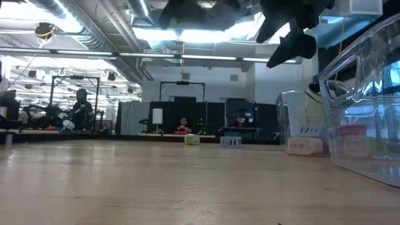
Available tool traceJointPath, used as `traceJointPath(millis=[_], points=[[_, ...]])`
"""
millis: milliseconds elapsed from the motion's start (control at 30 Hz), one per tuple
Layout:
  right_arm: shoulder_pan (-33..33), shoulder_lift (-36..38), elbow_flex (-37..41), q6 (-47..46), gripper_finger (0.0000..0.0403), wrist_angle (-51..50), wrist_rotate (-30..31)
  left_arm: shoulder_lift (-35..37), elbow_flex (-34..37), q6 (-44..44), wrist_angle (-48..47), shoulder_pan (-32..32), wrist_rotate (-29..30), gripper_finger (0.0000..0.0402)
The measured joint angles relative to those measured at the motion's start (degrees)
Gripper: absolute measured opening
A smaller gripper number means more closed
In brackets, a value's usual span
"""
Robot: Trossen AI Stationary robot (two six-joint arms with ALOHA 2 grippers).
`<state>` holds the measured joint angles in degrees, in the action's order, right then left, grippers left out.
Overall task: Pick & Place Office items
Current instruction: Put the bottom blue charger adapter into the top transparent bin
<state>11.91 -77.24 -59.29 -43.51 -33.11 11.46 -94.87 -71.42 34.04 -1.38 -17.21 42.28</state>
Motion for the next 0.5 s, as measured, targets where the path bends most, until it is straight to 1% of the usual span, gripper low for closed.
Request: traceJointPath(millis=[100,200,300,400,500], points=[[-1.9,2.91,0.0,1.52,0.0339,-1.41,-0.08,0.45,0.02,3.59,-5.61,0.98,-0.04,0.0221],[-3.95,5.72,0.0,2.41,0.0339,-1.09,0.28,0.96,0.03,4.23,-11.04,2.01,0.19,0.022],[-5.48,7.54,0.0,1.83,0.0339,-0.13,2.2,1.03,0.02,4.18,-14.39,3.32,0.15,0.022],[-6.5,7.7,0.0,-0.82,0.0339,1.92,2.87,1.04,0.04,0.6,-14.67,4.64,-0.46,0.022],[-7.35,6.79,0.0,-3.53,0.0339,4.72,0.97,1.07,0.04,-5.12,-14.67,5.68,-1.57,0.022]])
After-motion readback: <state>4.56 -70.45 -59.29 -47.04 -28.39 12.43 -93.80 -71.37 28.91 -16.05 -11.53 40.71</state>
